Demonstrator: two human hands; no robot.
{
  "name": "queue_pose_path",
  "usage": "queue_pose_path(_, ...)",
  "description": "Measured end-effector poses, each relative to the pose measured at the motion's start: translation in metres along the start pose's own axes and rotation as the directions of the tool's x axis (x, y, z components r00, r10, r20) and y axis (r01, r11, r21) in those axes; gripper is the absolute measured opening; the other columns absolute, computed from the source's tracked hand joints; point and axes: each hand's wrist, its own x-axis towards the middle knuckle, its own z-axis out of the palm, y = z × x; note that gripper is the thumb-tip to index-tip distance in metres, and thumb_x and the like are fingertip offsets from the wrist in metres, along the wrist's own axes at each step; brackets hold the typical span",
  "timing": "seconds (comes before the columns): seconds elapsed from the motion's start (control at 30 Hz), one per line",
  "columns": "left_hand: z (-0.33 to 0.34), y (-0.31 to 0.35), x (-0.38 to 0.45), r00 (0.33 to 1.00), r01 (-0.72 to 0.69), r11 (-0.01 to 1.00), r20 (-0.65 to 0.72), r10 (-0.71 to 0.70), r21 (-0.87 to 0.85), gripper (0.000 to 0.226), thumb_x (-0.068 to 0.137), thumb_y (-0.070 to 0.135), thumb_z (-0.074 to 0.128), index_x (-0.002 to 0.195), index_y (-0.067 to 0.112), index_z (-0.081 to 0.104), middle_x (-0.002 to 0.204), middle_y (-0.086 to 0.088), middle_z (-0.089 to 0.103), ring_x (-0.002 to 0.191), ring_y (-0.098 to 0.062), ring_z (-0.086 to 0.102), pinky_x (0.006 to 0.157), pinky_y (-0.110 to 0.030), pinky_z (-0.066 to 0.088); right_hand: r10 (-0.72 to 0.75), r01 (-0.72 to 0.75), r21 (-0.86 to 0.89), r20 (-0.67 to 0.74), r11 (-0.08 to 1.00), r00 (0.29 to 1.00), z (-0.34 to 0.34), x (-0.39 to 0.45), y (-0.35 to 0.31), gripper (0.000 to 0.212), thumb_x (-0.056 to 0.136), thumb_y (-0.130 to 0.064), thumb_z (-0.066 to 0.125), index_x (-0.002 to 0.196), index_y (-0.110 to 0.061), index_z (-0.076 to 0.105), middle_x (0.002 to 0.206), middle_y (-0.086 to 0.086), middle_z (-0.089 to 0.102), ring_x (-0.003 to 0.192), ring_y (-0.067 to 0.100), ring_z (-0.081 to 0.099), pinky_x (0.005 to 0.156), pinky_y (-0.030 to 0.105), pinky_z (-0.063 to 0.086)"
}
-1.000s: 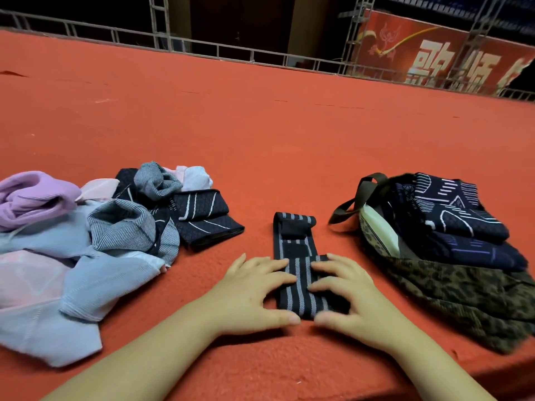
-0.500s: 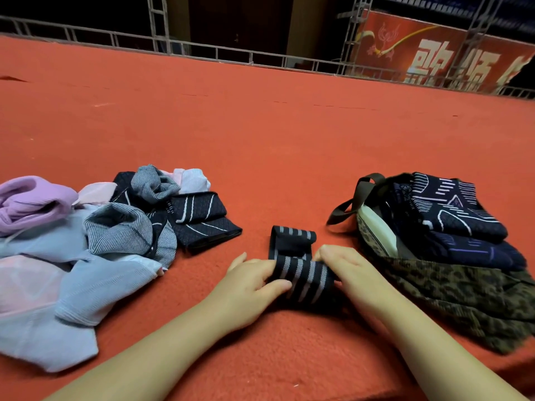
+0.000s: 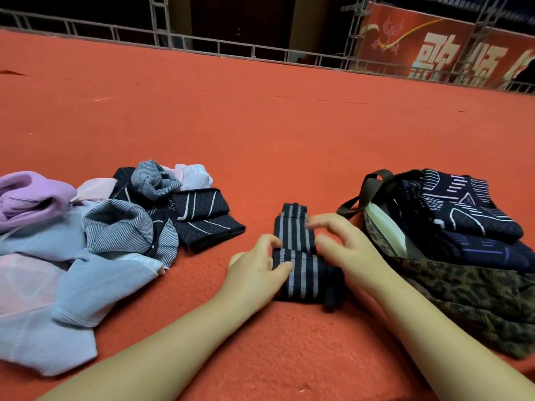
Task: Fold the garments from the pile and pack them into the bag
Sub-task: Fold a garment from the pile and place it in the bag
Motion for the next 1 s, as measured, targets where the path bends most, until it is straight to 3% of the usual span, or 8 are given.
queue_pose_path(0.13, 0.002, -0.001, 0.008, 0.999, 0.030, 0.996, 0.014, -0.031, 0.082, 0.015, 0.090, 0.044, 0.051, 0.102, 0.039, 0.059, 0.078, 0.016, 0.053, 0.093, -0.008, 0.054, 0.097, -0.035, 0.033, -0.052, 0.111, -0.238, 0.241, 0.965, 0.969, -0.004, -0.025, 0.009, 0.038, 0.069, -0.055, 0.061, 0.104, -0.040, 0.058, 0.112, -0.022, 0.059, 0.108, -0.003, 0.053, 0.096, 0.015, 0.038)
queue_pose_path(0.3, -0.005, -0.011, 0.005, 0.974, -0.091, 0.992, 0.217, 0.069, 0.093, 0.052, 0.075, 0.072, 0.042, 0.116, 0.044, 0.059, 0.145, 0.021, 0.033, 0.140, -0.004, 0.013, 0.116, -0.040, 0.000, -0.038, 0.153, -0.356, 0.309, 0.922, 0.950, -0.001, -0.033, 0.023, 0.060, 0.070, -0.052, 0.067, 0.125, -0.030, 0.056, 0.124, -0.025, 0.049, 0.118, -0.009, 0.045, 0.100, 0.005, 0.027)
queue_pose_path(0.37, -0.011, -0.013, 0.005, 0.943, -0.146, 0.984, 0.316, 0.106, 0.107, 0.079, 0.055, 0.079, 0.035, 0.125, 0.044, 0.051, 0.144, 0.019, 0.036, 0.141, -0.001, 0.011, 0.117, -0.044, -0.008, -0.002, 0.087, -0.344, 0.241, 0.935, 0.970, 0.000, -0.030, 0.020, 0.042, 0.076, -0.040, 0.067, 0.116, -0.029, 0.061, 0.112, -0.024, 0.059, 0.106, -0.003, 0.055, 0.094, 0.013, 0.039)
queue_pose_path(0.47, -0.014, -0.015, 0.005, 0.952, -0.160, 0.986, 0.274, 0.139, 0.056, 0.062, 0.051, 0.076, 0.044, 0.106, 0.048, 0.047, 0.125, 0.020, 0.052, 0.128, 0.005, 0.034, 0.118, -0.045, -0.006, 0.070, -0.044, -0.179, 0.138, 0.983, 0.988, -0.004, -0.027, 0.010, 0.020, 0.075, -0.035, 0.065, 0.094, -0.029, 0.061, 0.083, -0.021, 0.064, 0.078, -0.001, 0.059, 0.075, 0.024, 0.047)
queue_pose_path(0.53, -0.010, -0.017, 0.004, 0.969, -0.119, 0.989, 0.206, 0.134, -0.084, 0.044, 0.057, 0.069, 0.051, 0.092, 0.043, 0.050, 0.103, 0.021, 0.063, 0.109, 0.006, 0.052, 0.117, -0.046, 0.012, 0.111, -0.118, 0.063, 0.102, 0.991, 0.989, -0.003, -0.027, 0.004, 0.017, 0.073, -0.029, 0.064, 0.088, -0.023, 0.057, 0.071, -0.019, 0.059, 0.065, -0.001, 0.052, 0.063, 0.019, 0.043)
queue_pose_path(0.67, -0.001, -0.014, 0.002, 0.991, 0.003, 0.971, 0.128, 0.029, -0.238, 0.037, 0.077, 0.046, 0.067, 0.110, 0.037, 0.051, 0.088, 0.009, 0.071, 0.092, -0.005, 0.064, 0.091, -0.035, 0.048, 0.238, -0.238, 0.309, 0.040, 0.921, 0.970, 0.009, -0.020, 0.009, 0.024, 0.075, -0.026, 0.066, 0.093, -0.023, 0.050, 0.073, -0.014, 0.056, 0.062, -0.002, 0.051, 0.057, 0.016, 0.042)
queue_pose_path(0.9, -0.001, -0.017, 0.008, 0.999, -0.051, 0.976, -0.007, 0.054, 0.210, 0.052, 0.080, 0.058, 0.052, 0.130, 0.045, 0.047, 0.134, 0.016, 0.044, 0.131, -0.012, 0.032, 0.113, -0.039, 0.020, 0.082, -0.103, -0.239, -0.095, 0.966, 0.992, 0.024, -0.009, 0.022, 0.029, 0.086, -0.024, 0.066, 0.103, -0.030, 0.043, 0.104, -0.015, 0.046, 0.096, -0.003, 0.042, 0.086, 0.005, 0.032)
queue_pose_path(1.0, -0.002, -0.017, 0.010, 0.995, -0.047, 0.956, 0.096, 0.020, 0.289, 0.046, 0.093, 0.054, 0.041, 0.138, 0.049, 0.036, 0.150, 0.018, 0.029, 0.141, -0.009, 0.014, 0.117, -0.041, 0.002, 0.045, -0.079, -0.291, -0.122, 0.953, 0.992, 0.023, -0.011, 0.026, 0.027, 0.085, -0.026, 0.067, 0.105, -0.029, 0.048, 0.111, -0.008, 0.048, 0.103, 0.005, 0.045, 0.095, 0.021, 0.037)
